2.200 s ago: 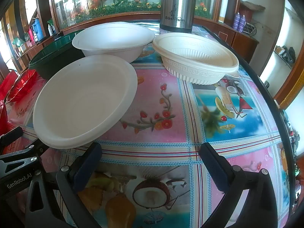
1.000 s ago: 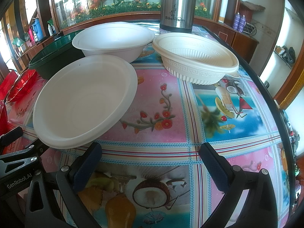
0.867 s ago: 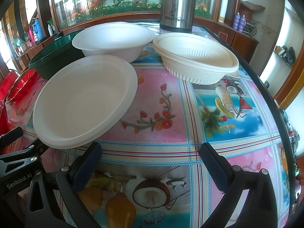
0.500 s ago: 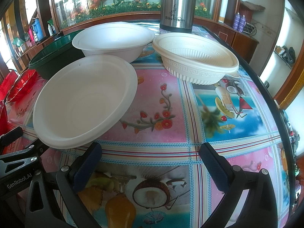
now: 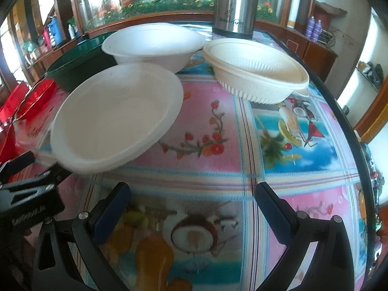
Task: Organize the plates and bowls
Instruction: 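Move the right tool to the large red plate and close on its rim, then lift the large red plate with the right tool and carry it aside, then grasp the smaller red plate with the left tool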
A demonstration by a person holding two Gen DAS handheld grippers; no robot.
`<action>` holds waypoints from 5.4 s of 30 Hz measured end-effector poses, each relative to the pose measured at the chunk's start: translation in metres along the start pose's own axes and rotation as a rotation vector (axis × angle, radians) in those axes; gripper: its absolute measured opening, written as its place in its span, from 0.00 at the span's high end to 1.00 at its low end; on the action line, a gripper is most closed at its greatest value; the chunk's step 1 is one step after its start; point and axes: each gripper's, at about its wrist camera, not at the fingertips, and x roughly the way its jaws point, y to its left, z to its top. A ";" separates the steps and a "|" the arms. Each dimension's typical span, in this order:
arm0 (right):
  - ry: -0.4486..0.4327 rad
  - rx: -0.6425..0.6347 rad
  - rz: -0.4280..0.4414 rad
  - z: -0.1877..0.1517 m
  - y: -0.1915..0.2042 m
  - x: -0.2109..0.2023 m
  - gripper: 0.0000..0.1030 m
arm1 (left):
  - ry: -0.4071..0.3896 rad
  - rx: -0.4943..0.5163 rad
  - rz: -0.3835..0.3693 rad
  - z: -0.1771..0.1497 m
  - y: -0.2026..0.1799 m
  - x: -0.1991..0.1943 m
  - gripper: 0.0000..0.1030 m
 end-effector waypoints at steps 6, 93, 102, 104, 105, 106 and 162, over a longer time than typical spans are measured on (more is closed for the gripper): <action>-0.065 0.009 0.022 -0.006 -0.010 -0.031 0.00 | -0.032 0.051 -0.011 -0.022 -0.007 -0.026 0.00; -0.080 -0.596 0.339 0.039 0.253 -0.033 0.83 | -0.012 -0.290 0.160 -0.030 0.278 -0.084 0.69; -0.038 -0.629 0.353 0.014 0.264 -0.027 0.80 | 0.015 -0.290 0.171 -0.046 0.289 -0.079 0.69; -0.018 -0.639 0.351 0.010 0.268 -0.020 0.79 | 0.024 -0.298 0.173 -0.048 0.293 -0.072 0.69; -0.011 -0.641 0.351 0.009 0.270 -0.017 0.79 | 0.029 -0.302 0.173 -0.050 0.294 -0.070 0.69; 0.001 -0.644 0.350 0.008 0.272 -0.012 0.79 | 0.034 -0.307 0.170 -0.051 0.296 -0.066 0.68; 0.097 -0.315 0.472 0.089 0.224 0.024 0.43 | -0.085 -0.178 0.078 0.026 0.299 -0.082 0.36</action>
